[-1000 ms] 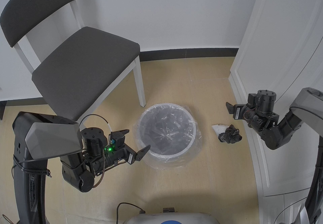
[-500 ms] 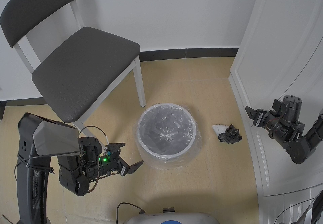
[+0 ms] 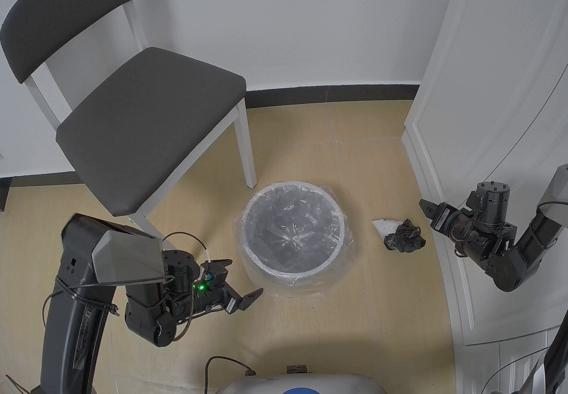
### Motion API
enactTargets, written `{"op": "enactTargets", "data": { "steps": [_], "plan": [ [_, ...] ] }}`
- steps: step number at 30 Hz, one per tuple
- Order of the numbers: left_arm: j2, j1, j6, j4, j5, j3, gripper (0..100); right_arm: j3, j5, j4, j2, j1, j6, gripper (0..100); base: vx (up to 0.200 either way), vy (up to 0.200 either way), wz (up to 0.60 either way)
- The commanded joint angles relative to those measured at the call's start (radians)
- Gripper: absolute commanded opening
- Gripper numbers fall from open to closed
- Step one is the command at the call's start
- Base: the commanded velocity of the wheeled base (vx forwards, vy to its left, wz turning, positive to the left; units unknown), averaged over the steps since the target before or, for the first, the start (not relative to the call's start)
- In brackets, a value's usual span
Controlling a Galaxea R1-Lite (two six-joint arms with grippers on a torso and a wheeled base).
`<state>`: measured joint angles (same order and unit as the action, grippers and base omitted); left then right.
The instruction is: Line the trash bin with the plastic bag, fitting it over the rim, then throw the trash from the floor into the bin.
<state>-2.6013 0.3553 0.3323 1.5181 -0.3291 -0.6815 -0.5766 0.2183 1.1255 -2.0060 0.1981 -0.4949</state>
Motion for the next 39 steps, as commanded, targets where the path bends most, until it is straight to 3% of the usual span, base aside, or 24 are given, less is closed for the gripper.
{"op": "enactTargets", "data": {
  "steps": [1, 8, 24, 25, 39],
  "plan": [
    [-0.056, 0.014, -0.004, -0.035, 0.01, -0.119, 100, -0.023, -0.002, 0.0, -0.027, -0.029, -0.005, 100, 0.0, 0.0, 0.0],
    [-0.045, 0.013, -0.004, -0.219, 0.013, -0.228, 100, -0.02, -0.004, -0.01, 0.032, -0.042, -0.004, 100, 0.0, 0.0, 0.0],
    [-0.074, 0.008, -0.012, -0.322, 0.035, -0.406, 100, 0.047, -0.01, -0.013, 0.263, -0.006, 0.052, 100, 0.0, 0.0, 0.0],
    [-0.074, 0.008, -0.012, -0.322, 0.035, -0.406, 0, 0.047, -0.01, -0.013, 0.265, -0.006, 0.052, 100, 0.0, 0.0, 0.0],
    [-0.088, -0.006, -0.015, -0.368, 0.025, -0.48, 0, 0.055, -0.01, -0.047, 0.306, 0.004, 0.072, 100, 0.0, 0.0, 0.0]
  ]
}}
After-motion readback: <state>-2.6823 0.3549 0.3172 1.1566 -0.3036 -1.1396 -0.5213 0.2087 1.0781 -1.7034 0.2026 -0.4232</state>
